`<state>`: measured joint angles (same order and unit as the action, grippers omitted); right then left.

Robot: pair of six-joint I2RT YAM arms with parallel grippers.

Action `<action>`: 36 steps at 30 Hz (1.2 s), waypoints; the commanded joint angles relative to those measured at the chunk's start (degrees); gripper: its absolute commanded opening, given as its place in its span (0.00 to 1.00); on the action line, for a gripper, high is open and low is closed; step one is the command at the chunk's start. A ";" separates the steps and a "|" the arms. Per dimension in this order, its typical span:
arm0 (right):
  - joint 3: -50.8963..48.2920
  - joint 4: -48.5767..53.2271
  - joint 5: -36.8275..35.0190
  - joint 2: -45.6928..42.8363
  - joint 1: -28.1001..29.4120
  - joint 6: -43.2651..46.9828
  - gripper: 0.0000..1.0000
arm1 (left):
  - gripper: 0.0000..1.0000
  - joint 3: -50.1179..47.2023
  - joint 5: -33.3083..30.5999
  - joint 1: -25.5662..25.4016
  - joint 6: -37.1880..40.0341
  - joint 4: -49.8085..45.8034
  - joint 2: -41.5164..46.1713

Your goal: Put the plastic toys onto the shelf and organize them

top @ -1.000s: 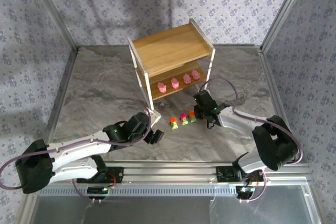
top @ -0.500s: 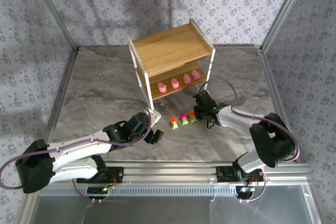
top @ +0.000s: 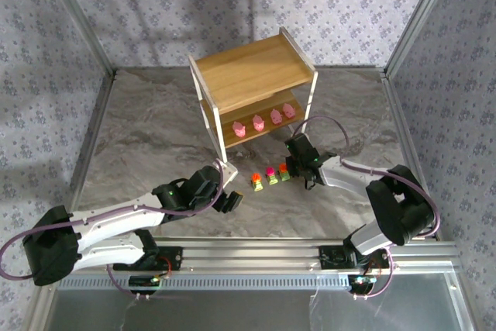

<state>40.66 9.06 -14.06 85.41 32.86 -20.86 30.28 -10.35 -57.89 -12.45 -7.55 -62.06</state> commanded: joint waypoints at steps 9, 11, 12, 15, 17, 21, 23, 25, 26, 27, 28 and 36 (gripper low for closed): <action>0.39 0.23 0.16 -0.13 -0.33 0.68 0.27 | 0.85 1.83 -0.66 -0.52 0.41 -0.62 -0.39; 0.38 0.39 0.01 -0.57 -0.25 0.60 0.27 | 0.85 1.74 -0.77 -0.47 0.41 -0.62 -0.36; 0.30 0.49 -0.08 -0.78 -0.21 0.56 0.27 | 0.85 1.72 -0.80 -0.47 0.41 -0.62 -0.33; 0.29 0.78 -0.46 -1.33 -0.05 0.47 0.27 | 0.85 1.71 -0.73 -0.52 0.36 -0.68 -0.20; 0.29 1.11 -0.68 -1.70 0.01 0.39 0.26 | 0.85 1.71 -0.79 -0.47 0.36 -0.67 -0.16; -0.05 1.86 -1.64 -3.03 0.58 -0.22 0.26 | 0.85 1.70 -0.95 -0.47 0.31 -0.71 -0.08; -0.49 2.07 -1.90 -4.02 0.76 -0.58 0.25 | 0.85 1.63 -1.05 -0.48 0.31 -0.80 0.01; -0.65 2.61 -2.19 -4.82 0.89 -0.89 0.25 | 0.85 1.63 -1.06 -0.47 0.32 -0.71 0.11; -0.68 2.96 -2.32 -5.16 1.00 -0.93 0.25 | 0.85 1.63 -1.05 -0.47 0.32 -0.71 0.09; -0.73 3.21 -2.52 -5.62 1.23 -0.97 0.25 | 0.85 1.68 -0.96 -0.47 0.32 -0.70 0.02; -0.76 3.54 -2.63 -6.09 1.39 -1.10 0.25 | 0.85 1.67 -0.98 -0.47 0.30 -0.66 0.02; -0.52 7.21 -4.12 -10.94 3.03 -2.06 0.25 | 0.85 1.23 -1.81 -0.47 0.23 -0.72 1.48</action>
<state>40.23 13.02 -16.27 76.79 35.11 -21.63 30.28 -10.59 -57.89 -12.47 -7.57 -61.95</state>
